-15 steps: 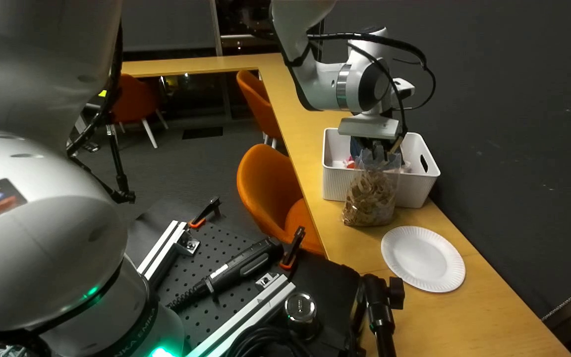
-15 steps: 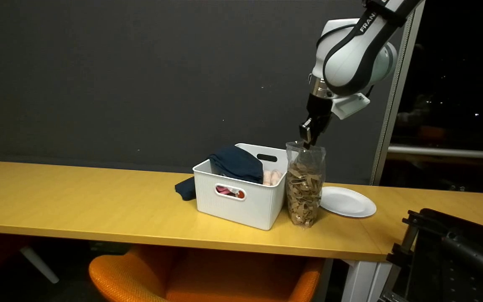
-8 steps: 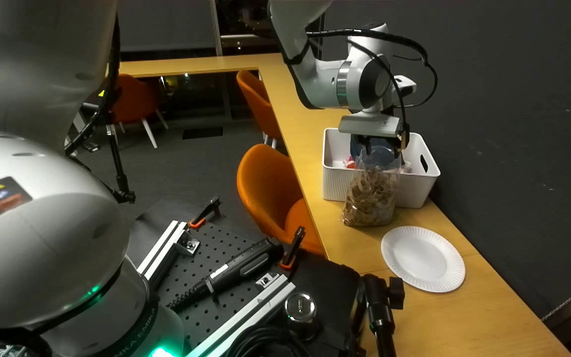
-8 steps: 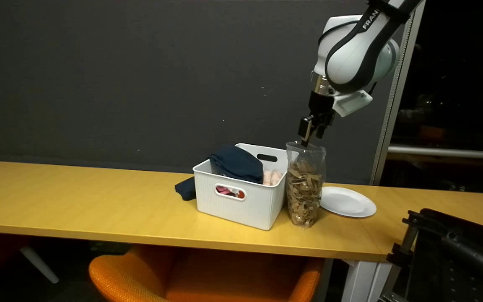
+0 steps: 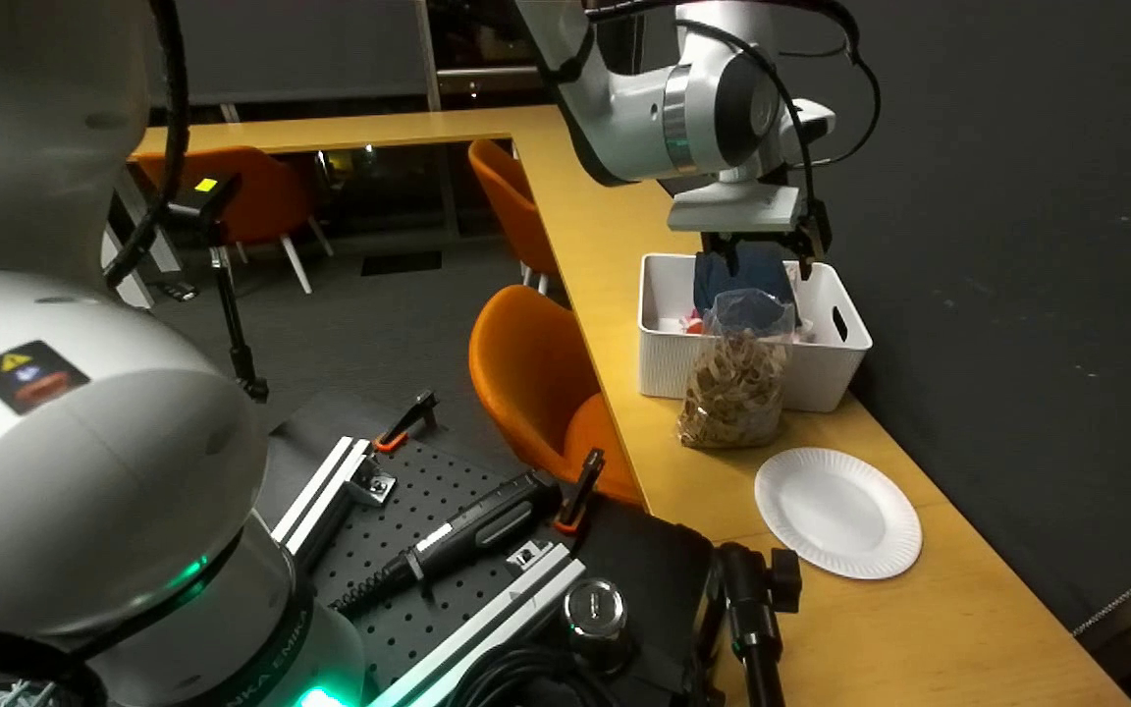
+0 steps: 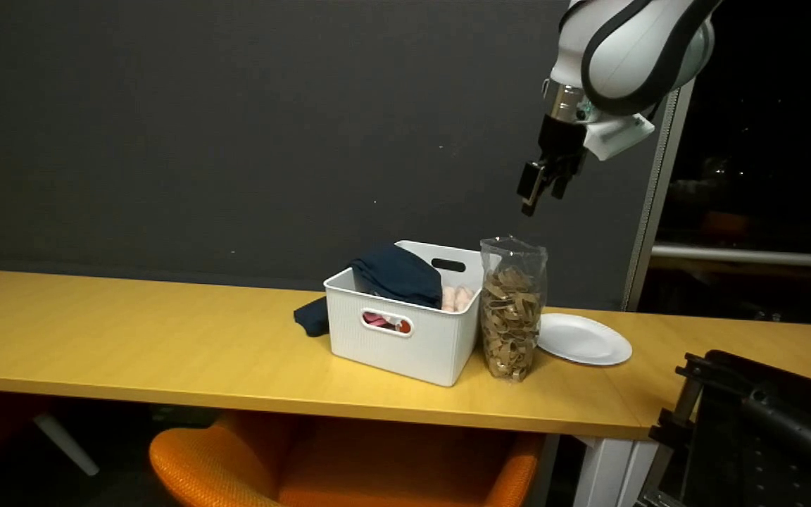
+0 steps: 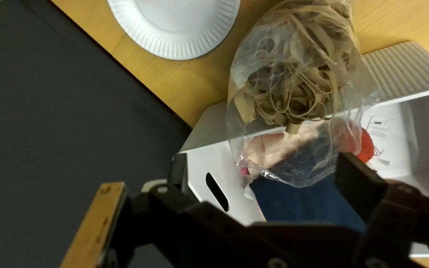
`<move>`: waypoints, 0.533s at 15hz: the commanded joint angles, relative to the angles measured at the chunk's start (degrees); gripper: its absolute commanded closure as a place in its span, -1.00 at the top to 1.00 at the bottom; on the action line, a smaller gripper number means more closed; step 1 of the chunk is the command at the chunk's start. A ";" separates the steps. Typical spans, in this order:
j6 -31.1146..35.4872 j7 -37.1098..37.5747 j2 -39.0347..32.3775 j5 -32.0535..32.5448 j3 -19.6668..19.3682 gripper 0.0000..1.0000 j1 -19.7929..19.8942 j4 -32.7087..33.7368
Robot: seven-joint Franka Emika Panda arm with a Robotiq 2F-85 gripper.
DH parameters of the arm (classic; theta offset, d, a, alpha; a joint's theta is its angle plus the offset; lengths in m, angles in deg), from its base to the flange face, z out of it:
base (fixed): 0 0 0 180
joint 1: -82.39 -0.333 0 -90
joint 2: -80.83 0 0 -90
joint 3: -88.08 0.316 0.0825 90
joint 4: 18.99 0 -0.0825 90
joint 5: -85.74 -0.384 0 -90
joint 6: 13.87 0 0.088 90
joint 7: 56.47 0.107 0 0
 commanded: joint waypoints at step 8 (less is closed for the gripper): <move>-1.77 15.73 12.69 18.87 -1.66 1.00 -3.72 -10.86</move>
